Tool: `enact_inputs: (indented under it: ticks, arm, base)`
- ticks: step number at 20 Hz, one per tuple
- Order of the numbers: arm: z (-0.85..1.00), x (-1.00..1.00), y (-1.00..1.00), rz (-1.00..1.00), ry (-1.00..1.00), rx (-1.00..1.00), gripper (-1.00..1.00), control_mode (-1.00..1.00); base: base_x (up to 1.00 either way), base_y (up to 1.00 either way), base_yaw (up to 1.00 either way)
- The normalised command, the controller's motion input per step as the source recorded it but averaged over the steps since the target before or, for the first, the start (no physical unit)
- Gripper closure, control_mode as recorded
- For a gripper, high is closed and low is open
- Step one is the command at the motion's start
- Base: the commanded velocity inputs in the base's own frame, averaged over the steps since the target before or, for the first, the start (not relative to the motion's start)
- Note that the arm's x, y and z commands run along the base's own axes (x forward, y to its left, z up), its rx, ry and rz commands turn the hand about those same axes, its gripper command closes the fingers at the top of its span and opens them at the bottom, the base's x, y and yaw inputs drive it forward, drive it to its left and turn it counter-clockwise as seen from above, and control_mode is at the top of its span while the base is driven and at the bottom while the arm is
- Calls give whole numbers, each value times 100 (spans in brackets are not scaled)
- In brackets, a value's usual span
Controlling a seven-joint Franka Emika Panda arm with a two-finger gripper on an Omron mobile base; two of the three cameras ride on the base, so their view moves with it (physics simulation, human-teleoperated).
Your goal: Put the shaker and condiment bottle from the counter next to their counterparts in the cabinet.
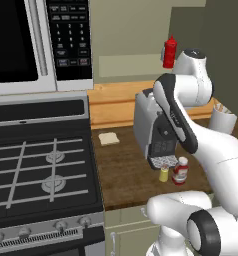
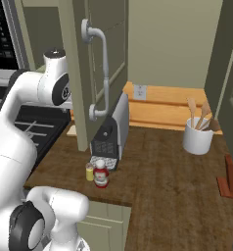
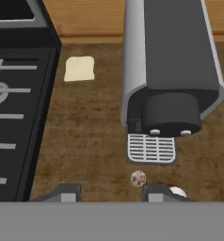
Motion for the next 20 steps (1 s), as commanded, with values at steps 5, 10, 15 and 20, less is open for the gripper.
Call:
enact_inputs:
  ticks: [5, 10, 15, 20]
  arm:
    - [-12, -5, 1, -7, -3, -4, -100, -100]
    - [-22, -9, 17, -39, -11, -15, -100, -100]
    - [-52, 0, 13, -66, -4, -12, -100, -100]
    - [-72, 0, 14, -80, 0, -7, -100, -100]
  base:
    - [0, 0, 0]
    - [0, 0, 0]
    - [0, 0, 0]
    - [0, 0, 0]
